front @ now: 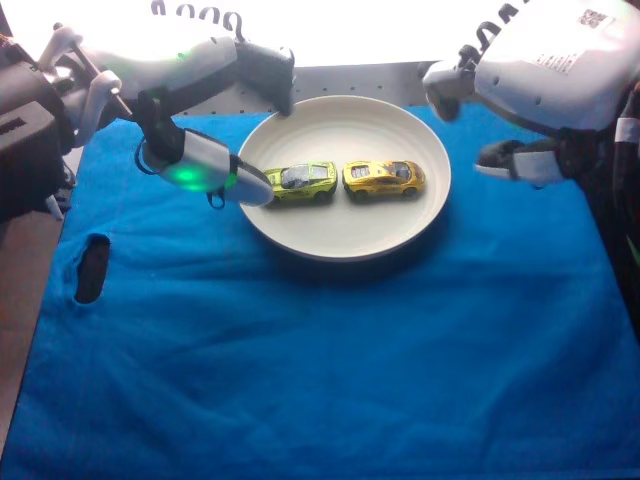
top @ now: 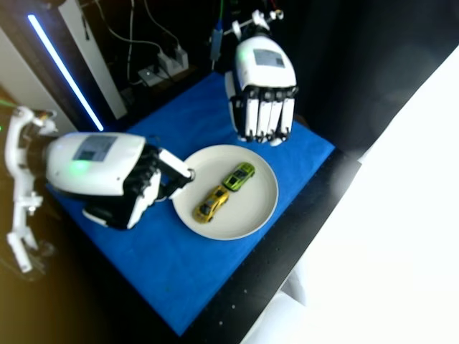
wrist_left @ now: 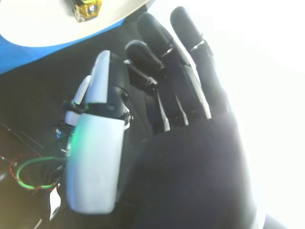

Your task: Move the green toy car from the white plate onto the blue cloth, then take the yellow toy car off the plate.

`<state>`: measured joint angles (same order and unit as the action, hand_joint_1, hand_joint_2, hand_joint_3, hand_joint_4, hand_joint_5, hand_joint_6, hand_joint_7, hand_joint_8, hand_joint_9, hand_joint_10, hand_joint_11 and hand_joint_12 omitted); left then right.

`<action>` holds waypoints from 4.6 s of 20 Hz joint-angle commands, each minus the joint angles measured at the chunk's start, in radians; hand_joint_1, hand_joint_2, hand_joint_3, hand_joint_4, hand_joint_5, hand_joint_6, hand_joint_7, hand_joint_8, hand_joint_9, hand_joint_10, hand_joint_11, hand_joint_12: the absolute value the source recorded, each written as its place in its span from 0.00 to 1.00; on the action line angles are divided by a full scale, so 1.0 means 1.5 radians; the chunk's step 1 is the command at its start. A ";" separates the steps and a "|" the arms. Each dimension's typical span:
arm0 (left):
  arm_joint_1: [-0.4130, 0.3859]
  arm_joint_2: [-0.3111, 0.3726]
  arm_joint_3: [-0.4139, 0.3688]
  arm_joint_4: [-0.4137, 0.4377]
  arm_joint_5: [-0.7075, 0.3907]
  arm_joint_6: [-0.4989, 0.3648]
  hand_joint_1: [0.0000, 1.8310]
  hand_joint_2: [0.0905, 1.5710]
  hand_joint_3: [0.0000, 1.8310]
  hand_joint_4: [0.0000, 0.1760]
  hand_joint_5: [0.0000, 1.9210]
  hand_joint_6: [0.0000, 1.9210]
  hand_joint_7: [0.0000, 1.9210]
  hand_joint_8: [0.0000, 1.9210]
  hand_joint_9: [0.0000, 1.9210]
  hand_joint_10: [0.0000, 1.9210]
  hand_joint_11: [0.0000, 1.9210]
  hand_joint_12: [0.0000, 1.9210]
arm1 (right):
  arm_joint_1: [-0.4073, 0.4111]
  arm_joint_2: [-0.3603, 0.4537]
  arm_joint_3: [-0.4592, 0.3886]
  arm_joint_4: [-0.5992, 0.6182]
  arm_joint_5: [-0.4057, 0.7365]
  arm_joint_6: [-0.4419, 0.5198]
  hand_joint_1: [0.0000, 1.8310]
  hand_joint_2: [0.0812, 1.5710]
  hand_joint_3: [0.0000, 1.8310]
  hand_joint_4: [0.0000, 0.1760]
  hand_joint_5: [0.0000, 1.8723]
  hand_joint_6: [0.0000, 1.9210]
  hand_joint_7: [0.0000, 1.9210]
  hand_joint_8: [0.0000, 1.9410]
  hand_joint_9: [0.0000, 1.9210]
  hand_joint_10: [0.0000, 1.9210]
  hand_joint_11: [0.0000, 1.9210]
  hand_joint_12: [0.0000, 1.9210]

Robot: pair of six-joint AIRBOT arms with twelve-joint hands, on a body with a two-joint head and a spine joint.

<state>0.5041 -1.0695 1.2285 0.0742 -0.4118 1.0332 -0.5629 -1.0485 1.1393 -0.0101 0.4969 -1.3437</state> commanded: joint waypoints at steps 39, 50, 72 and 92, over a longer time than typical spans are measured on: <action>-0.024 -0.155 0.144 -0.115 0.064 0.126 0.53 0.56 0.00 0.00 0.42 0.01 0.44 0.10 0.30 0.47 0.18 0.81 | 0.010 0.026 -0.032 0.010 0.114 -0.006 0.64 0.58 0.00 0.00 0.34 0.22 0.31 0.43 0.23 0.66 0.14 0.98; -0.016 -0.172 0.169 -0.134 0.076 0.126 0.50 0.60 0.00 0.00 0.43 0.01 0.44 0.11 0.33 0.44 0.21 0.79 | 0.010 0.026 -0.034 0.010 0.117 -0.006 0.64 0.59 0.01 0.00 0.28 0.32 0.24 0.55 0.17 0.76 0.10 1.00; -0.009 -0.174 0.174 -0.156 0.061 0.126 0.67 0.75 0.00 0.00 0.42 0.53 0.45 0.76 0.45 0.83 0.42 1.00 | 0.010 0.030 -0.037 0.010 0.120 -0.006 0.64 0.60 0.00 0.00 0.23 0.44 0.22 0.62 0.17 0.80 0.13 1.00; 0.016 0.015 -0.049 -0.099 -0.129 0.127 0.66 0.77 0.00 0.00 0.38 0.66 0.41 0.74 0.37 0.87 0.22 1.00 | 0.009 0.040 -0.041 0.018 0.122 -0.006 0.64 0.59 0.00 0.00 0.29 0.38 0.27 0.52 0.23 0.71 0.16 1.00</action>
<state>0.5373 -1.0412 1.1461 -0.0776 -0.4637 1.2232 -0.5629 -0.9890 1.0798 0.0181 0.5564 -1.3445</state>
